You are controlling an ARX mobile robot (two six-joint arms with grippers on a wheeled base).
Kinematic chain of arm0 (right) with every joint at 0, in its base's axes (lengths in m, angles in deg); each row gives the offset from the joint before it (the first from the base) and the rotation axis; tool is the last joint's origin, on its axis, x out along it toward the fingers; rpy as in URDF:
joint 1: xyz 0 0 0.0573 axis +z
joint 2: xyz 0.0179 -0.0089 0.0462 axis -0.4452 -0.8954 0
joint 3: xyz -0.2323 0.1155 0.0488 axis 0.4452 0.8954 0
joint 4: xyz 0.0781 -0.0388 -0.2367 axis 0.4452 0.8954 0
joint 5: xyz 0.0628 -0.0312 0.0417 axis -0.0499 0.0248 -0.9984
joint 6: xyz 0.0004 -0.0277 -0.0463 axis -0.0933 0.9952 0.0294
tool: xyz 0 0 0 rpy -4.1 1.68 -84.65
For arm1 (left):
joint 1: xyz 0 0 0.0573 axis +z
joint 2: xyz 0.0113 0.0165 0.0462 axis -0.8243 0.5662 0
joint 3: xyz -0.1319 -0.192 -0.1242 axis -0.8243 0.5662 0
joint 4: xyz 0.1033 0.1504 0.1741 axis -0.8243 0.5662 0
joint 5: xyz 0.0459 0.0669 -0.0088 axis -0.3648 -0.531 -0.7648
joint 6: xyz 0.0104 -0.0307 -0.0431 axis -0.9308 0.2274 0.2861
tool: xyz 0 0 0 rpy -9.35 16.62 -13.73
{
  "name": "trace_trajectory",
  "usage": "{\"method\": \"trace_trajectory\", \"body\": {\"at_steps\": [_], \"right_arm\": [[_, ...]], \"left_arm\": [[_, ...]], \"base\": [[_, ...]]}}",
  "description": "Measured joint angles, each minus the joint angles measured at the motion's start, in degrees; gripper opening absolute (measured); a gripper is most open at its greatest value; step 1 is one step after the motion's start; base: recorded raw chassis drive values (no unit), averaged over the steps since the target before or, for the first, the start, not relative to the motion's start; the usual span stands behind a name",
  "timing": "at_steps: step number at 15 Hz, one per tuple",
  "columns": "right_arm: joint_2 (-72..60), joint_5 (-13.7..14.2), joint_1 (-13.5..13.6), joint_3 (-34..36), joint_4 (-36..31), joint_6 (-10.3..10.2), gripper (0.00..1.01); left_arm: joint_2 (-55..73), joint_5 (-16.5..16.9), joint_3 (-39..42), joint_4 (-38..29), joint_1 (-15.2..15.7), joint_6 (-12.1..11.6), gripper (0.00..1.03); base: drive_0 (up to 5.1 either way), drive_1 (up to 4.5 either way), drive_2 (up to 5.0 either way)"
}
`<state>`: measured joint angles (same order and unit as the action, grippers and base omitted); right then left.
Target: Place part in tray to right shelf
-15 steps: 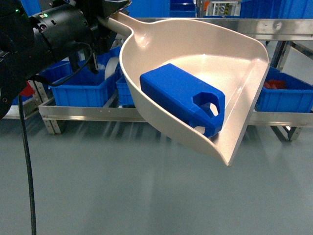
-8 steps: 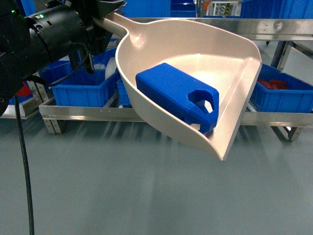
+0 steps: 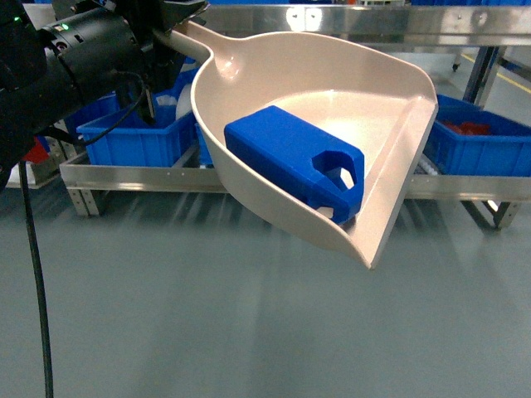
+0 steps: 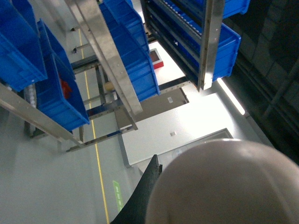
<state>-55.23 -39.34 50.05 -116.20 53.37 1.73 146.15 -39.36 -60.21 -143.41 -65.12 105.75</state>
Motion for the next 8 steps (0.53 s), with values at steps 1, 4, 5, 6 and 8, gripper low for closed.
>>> {"method": "trace_trajectory", "body": {"at_steps": [1, 4, 5, 6, 8], "right_arm": [[0.0, 0.0, 0.0, 0.0, 0.0, 0.0, 0.98], [0.0, 0.0, 0.0, 0.0, 0.1, 0.0, 0.98], [0.0, 0.0, 0.0, 0.0, 0.1, 0.0, 0.98], [0.0, 0.0, 0.0, 0.0, 0.1, 0.0, 0.98], [0.0, 0.0, 0.0, 0.0, 0.0, 0.0, 0.98]], "left_arm": [[0.0, 0.0, 0.0, 0.0, 0.0, 0.0, 0.12], [0.0, 0.0, 0.0, 0.0, 0.0, 0.0, 0.12], [0.0, 0.1, 0.0, 0.1, 0.0, 0.0, 0.12], [0.0, 0.0, 0.0, 0.0, 0.0, 0.0, 0.12], [0.0, 0.0, 0.0, 0.0, 0.0, 0.0, 0.12]], "base": [[0.0, 0.00, 0.0], [0.0, 0.00, 0.0], [0.0, 0.00, 0.0], [0.0, 0.00, 0.0], [0.0, 0.00, 0.0]]}}
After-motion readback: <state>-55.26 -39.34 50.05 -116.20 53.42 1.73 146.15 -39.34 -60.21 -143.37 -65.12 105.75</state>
